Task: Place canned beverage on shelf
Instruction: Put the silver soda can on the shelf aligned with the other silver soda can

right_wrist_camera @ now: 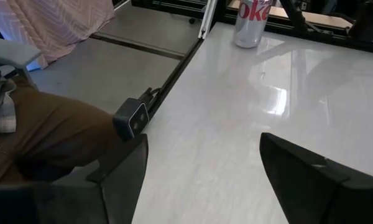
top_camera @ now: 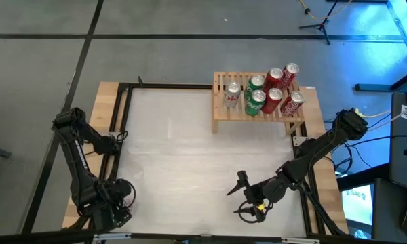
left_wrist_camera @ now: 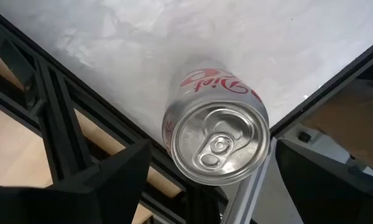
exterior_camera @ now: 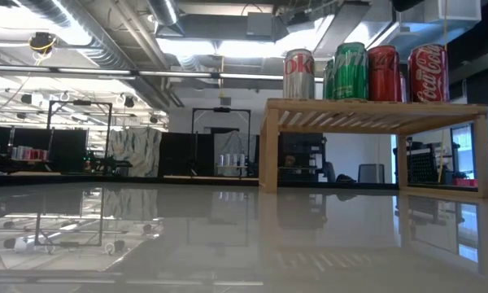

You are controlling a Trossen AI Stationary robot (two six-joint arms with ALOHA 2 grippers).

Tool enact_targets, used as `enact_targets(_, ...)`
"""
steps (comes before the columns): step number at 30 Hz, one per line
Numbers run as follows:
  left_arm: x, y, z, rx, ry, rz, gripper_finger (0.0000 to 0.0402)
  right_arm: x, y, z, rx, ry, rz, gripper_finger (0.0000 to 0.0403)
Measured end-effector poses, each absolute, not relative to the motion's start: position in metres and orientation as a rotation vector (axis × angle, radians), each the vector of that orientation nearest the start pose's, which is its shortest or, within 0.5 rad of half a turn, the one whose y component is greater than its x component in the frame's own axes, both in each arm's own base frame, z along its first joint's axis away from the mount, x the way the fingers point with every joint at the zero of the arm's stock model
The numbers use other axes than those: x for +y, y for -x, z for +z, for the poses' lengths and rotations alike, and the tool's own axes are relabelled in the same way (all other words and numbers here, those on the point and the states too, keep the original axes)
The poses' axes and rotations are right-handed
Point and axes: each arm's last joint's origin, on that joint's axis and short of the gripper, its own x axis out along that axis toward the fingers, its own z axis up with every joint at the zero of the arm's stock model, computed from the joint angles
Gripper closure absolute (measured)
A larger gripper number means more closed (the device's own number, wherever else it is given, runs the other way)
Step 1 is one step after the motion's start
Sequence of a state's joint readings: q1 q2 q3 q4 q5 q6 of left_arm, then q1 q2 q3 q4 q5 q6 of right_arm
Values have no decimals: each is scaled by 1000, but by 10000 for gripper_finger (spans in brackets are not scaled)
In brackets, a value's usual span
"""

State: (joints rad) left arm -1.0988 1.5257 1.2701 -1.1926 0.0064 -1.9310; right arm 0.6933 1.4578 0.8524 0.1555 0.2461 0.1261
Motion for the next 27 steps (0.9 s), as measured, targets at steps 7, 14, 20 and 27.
enact_targets(7, -246, -125, 268, 1490, 773, 518, 67, 194, -245, 234, 430, 84, 411, 100)
enact_targets(14, -248, -125, 268, 1434, 768, 486, 67, 194, -245, 234, 431, 84, 412, 100)
enact_targets(20, -249, -126, 264, 1402, 735, 490, 67, 194, -245, 234, 432, 84, 412, 100)
enact_targets(27, -250, -126, 251, 1399, 724, 500, 67, 194, -245, 234, 433, 85, 412, 100)
